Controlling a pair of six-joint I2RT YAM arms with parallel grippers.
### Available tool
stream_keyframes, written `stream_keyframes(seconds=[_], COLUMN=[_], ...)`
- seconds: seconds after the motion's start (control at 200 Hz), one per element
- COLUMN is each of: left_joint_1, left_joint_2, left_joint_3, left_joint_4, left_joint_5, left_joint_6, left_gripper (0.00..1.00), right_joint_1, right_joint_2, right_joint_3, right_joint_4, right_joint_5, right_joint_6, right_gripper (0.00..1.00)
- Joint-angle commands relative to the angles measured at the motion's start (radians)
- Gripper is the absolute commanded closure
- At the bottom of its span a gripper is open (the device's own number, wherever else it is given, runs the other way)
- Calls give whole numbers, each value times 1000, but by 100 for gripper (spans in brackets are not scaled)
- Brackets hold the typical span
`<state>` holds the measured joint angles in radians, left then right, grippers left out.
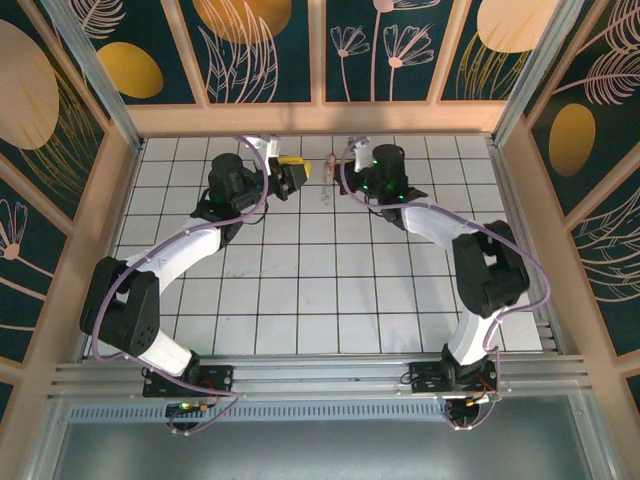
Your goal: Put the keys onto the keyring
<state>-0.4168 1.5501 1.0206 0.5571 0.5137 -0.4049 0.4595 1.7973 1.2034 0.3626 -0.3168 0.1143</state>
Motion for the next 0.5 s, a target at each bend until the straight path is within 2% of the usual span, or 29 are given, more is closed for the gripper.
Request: stream_keyframes(seconds=[0.0, 0.165, 0.495], left_joint_1=[10, 10, 10], left_joint_2=[-44, -53, -22], left_joint_3=[-10, -12, 7], left_joint_4=[8, -3, 6], left_joint_5=[-22, -27, 7], left_joint_6=[16, 20, -9], left_gripper=[64, 63, 64], right_joint_1=[16, 16, 7], right_joint_2=[43, 79, 44], right_joint_3=[78, 34, -223], right_joint_4=[55, 67, 134], right_joint_5=[-30, -1, 70], right_joint_6=[39, 43, 86], right_gripper=[100, 100, 100])
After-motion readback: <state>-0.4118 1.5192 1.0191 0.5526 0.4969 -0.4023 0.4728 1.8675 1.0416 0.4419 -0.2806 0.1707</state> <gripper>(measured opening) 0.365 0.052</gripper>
